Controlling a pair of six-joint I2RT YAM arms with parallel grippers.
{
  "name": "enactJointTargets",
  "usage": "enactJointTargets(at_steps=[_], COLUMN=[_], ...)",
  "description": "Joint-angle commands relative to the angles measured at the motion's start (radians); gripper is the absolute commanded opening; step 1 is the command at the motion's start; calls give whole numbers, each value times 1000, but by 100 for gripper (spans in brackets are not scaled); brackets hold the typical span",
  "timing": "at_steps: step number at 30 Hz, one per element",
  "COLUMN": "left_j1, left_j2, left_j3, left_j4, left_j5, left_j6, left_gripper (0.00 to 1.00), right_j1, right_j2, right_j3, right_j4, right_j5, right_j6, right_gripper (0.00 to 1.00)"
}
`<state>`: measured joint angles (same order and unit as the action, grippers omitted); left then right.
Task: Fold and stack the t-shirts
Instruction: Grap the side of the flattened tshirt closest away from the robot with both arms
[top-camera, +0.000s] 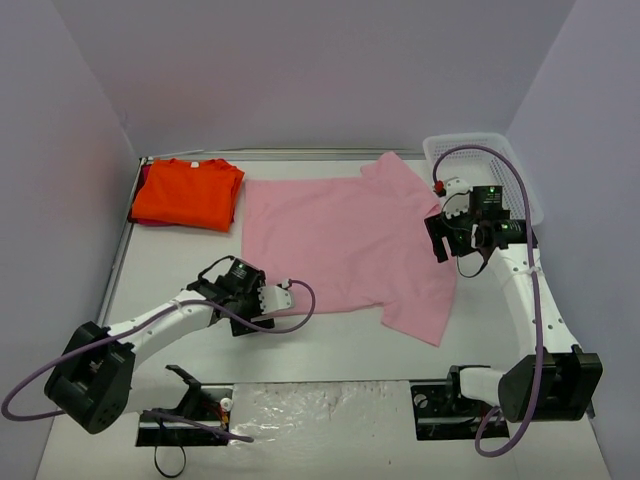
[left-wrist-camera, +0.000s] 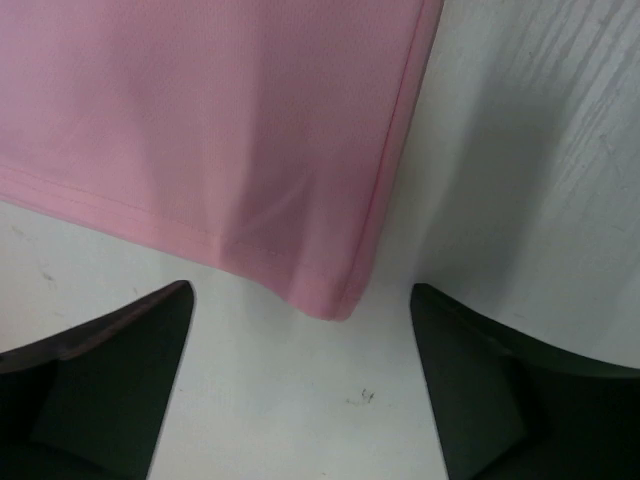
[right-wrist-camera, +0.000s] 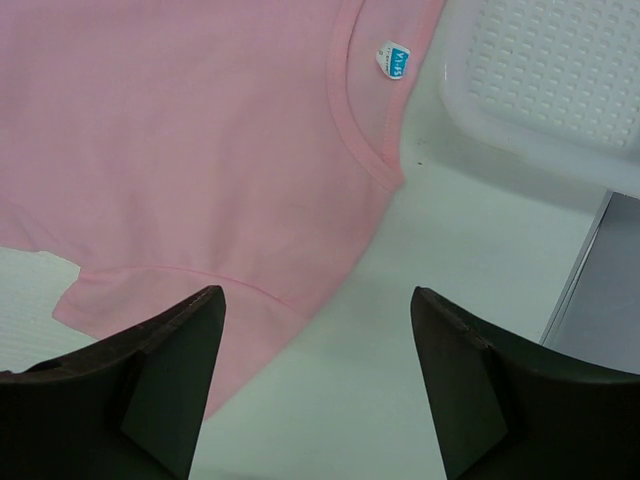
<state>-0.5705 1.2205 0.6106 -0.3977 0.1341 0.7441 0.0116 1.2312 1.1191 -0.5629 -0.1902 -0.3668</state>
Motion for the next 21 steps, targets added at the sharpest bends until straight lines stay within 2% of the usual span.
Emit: enactJointTargets(at_steps=[1,3,4,7,8,11,16,21], left_j1=[-11,-9,-9,-9,-9,-11,3,87], left_j2=[23,30,28,14,10,-7,-19,89], left_j3=[2,-3,-5,-14,-18,-26,6,121], left_j4=[46,46,43,40,43,53,71,68], left_j5=[10,7,7,-1,-4,-24,-48,-73], left_j6=[-6,-6,-5,-5,-8,-26,-66,-126], left_gripper=[81,66,48,33,23,3,2,2], right_j1=[-7,-7,-7,-7,-7,-7,-1,80], right_j2=[-15,-16,-16,-19,-24,-33,-36,0], right_j3=[-12,-10,-12,-12,-12,-10,7,35], right_j4=[1,1,1,0,0,-5,-90,-256], right_j5=[5,5,8,8,6,-6,-77,-68], right_j6=[5,3,2,0,-1,-9,-98,-224], right_gripper=[71,71,71,71,71,71,71,66])
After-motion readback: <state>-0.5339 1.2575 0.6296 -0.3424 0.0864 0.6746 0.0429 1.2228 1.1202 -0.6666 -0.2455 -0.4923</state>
